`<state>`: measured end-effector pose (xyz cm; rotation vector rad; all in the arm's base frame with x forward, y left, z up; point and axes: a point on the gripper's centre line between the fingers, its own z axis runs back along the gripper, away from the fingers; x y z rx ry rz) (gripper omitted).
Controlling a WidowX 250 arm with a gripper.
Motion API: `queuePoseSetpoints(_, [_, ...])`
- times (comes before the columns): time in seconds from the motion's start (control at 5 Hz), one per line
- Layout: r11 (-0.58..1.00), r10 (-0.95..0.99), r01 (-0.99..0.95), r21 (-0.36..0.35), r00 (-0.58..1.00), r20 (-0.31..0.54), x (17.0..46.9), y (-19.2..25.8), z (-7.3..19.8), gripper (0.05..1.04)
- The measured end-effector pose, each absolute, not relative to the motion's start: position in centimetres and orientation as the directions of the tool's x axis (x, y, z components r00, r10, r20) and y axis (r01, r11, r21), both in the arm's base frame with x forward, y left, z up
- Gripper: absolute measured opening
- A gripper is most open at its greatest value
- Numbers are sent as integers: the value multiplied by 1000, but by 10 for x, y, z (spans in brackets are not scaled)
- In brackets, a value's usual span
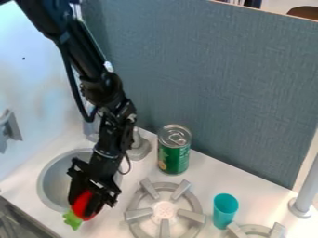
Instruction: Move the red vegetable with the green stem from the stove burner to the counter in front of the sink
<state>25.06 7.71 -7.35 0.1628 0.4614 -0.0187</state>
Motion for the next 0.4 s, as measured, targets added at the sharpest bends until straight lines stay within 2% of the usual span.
queuePoseSetpoints(0.2, [985,42,45,164,873,-486,250,78,-92,587])
queuePoseSetpoints(0.4, [983,24,69,168,867,-497,253,73,-100,586])
